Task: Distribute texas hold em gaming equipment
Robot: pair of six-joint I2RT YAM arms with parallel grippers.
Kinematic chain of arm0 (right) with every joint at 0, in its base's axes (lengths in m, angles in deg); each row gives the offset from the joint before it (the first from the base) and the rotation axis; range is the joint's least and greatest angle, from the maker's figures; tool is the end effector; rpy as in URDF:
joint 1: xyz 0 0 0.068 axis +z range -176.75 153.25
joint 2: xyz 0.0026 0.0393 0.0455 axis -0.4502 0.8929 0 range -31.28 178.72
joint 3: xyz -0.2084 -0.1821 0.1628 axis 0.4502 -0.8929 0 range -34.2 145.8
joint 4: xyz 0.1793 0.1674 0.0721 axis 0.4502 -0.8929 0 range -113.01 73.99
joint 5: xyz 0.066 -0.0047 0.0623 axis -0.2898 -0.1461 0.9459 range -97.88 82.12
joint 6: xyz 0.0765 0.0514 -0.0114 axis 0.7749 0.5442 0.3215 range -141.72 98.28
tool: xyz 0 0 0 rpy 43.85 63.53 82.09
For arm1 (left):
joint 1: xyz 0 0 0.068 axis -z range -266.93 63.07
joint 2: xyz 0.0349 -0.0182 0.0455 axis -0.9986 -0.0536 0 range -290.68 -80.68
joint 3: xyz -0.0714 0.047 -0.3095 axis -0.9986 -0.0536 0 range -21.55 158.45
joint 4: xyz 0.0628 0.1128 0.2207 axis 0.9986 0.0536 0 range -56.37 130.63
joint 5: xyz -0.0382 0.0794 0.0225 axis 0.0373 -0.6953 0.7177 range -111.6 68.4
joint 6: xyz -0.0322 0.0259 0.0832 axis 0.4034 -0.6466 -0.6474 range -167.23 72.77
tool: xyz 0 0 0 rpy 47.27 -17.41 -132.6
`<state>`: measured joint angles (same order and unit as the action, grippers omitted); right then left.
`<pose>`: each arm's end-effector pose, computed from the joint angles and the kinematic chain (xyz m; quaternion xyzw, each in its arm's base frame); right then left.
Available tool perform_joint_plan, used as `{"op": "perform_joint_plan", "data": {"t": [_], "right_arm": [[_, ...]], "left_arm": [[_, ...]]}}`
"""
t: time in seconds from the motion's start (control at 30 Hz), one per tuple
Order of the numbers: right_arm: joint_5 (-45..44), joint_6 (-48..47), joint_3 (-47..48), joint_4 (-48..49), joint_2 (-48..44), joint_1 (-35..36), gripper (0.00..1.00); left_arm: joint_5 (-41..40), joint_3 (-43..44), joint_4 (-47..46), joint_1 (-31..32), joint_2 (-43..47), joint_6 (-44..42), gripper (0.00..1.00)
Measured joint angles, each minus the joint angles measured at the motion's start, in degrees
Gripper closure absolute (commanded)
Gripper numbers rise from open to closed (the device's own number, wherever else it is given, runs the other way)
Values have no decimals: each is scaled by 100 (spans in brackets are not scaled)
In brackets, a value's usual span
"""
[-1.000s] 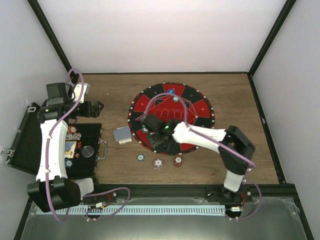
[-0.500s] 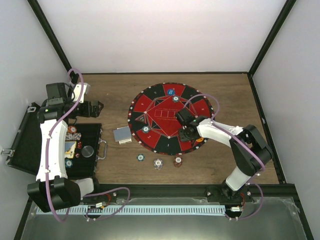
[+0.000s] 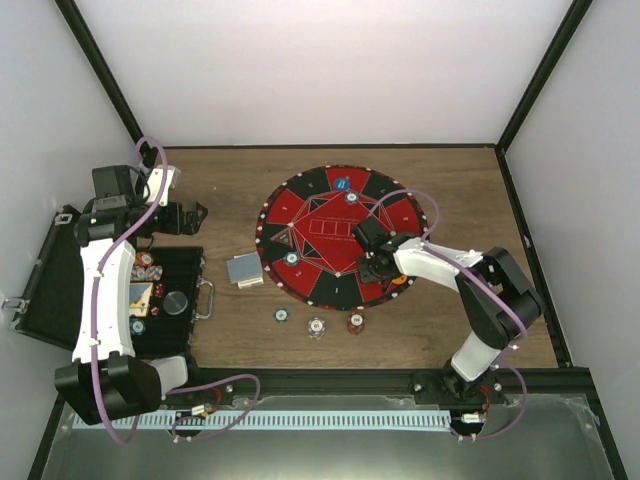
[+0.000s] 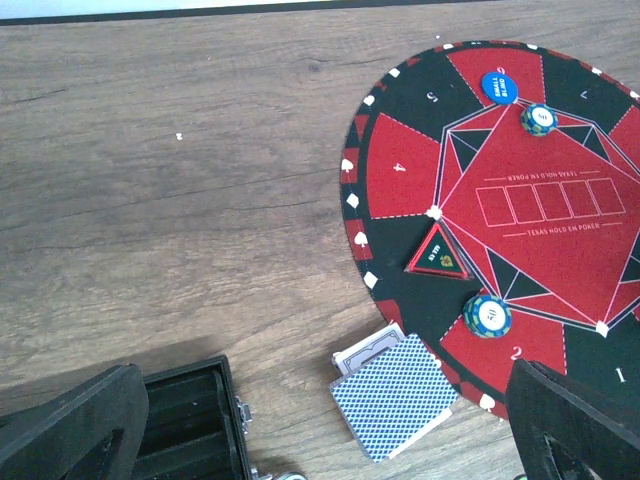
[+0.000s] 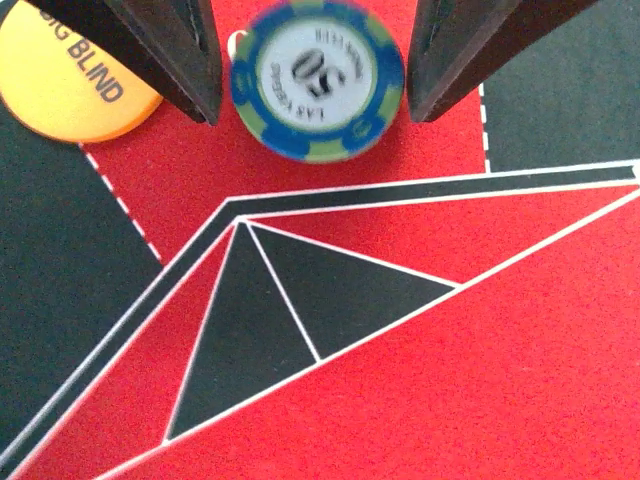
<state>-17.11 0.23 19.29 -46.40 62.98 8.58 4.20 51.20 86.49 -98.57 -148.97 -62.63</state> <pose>0.2638 0.1706 0.1677 -0.1015 0.9781 0.0085 0.1813 0.2391 0.0121 0.3716 0.1091 0.9081 -0.1220 0.3854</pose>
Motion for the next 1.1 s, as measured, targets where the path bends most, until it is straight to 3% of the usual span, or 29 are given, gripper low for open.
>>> {"op": "perform_joint_plan", "data": {"t": [0.13, 0.4, 0.6, 0.8, 1.1], "right_arm": [[-39, 37, 4, -28, 20, 0, 32], [-295, 66, 422, -501, -127, 133, 30], [-426, 59, 1014, -807, -487, 1071, 28], [2, -136, 1117, -907, -658, 2146, 24], [509, -400, 1108, -1049, -538, 2800, 24]], "left_arm": [[2, 0, 2, 0, 0, -26, 0], [44, 0, 2, 0, 0, -31, 0], [44, 0, 4, 0, -2, -31, 0], [46, 2, 31, -2, -24, -31, 0], [59, 4, 44, -2, -83, -26, 0]]}}
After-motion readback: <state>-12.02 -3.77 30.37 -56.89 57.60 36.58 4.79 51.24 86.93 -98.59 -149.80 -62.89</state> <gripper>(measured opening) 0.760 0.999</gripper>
